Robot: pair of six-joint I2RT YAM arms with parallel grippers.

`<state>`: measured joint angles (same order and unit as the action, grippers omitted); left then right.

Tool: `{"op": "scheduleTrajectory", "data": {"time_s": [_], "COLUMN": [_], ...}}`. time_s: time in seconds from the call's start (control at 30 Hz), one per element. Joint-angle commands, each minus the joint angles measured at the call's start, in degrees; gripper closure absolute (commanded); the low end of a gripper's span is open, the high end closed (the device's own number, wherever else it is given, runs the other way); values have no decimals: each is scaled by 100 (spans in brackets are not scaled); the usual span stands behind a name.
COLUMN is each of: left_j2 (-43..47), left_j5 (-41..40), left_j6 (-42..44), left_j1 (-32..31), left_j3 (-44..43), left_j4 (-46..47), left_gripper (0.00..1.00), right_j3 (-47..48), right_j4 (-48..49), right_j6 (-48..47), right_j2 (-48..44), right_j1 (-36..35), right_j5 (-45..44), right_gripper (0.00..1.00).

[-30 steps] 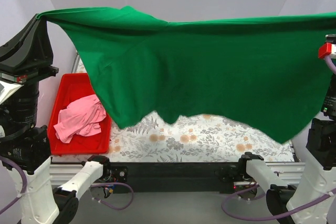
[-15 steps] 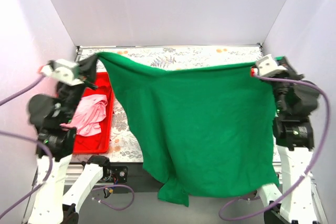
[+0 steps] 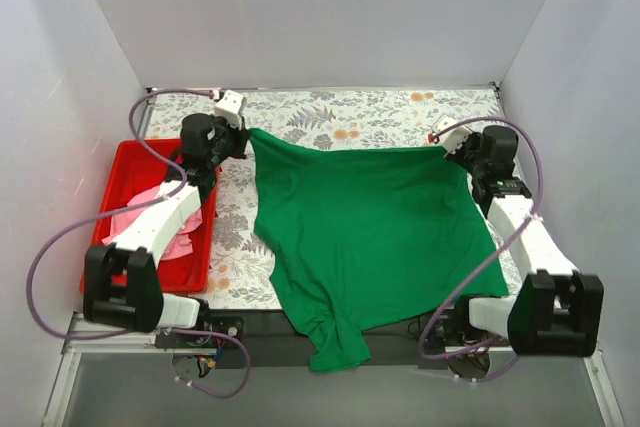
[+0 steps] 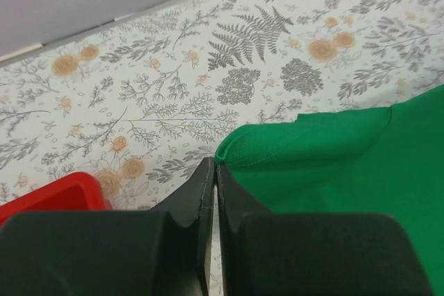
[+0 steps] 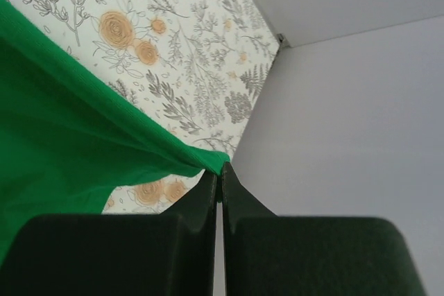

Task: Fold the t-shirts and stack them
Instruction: Flatten the tshirt out, then fold the tshirt

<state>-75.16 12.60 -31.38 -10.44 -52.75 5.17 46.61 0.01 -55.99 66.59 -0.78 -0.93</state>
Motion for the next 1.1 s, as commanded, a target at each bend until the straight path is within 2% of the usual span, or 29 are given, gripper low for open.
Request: {"op": "scheduleTrajectory", "data": {"time_s": [0.0, 0.23, 0.37, 0.57, 0.7, 0.77, 0.8, 0.83, 0.87, 1.07], "left_j2": [-647, -2731, -3715, -5059, -5755, -6027, -6089, -6107, -6116, -5555], "left_j5": [-196, -486, -592, -268, -293, -302, -267, -162, -109, 198], "left_j6": [280, 421, 553, 431, 290, 290, 299, 307, 281, 167], "left_j1": [33, 42, 42, 42, 42, 42, 42, 42, 42, 42], "left_j3": [-490, -2053, -2949, -4339, -5515, -6059, -6158, -6255, -6291, -5484], "left_j4": [941, 995, 1030, 828, 381, 109, 46, -41, -112, -34], "left_gripper": [100, 100, 100, 100, 100, 99, 100, 100, 100, 100], "right_j3": [348, 1358, 2314, 3502, 4363, 4488, 4584, 4611, 4611, 4165], "right_j4": [1018, 1387, 1431, 1458, 1405, 1388, 1222, 1160, 1133, 922], "right_j6": [-35, -35, -9, 70, 132, 158, 150, 149, 176, 176], "right_j2": [713, 2541, 3674, 5063, 5628, 5690, 5690, 5673, 5594, 5172], "right_j1": [25, 16, 25, 25, 16, 25, 16, 16, 16, 16], "right_j5": [-47, -495, -785, -1330, -1708, -1770, -1762, -1640, -1621, -1217], "right_gripper": [99, 99, 99, 99, 97, 94, 91, 98, 99, 99]}}
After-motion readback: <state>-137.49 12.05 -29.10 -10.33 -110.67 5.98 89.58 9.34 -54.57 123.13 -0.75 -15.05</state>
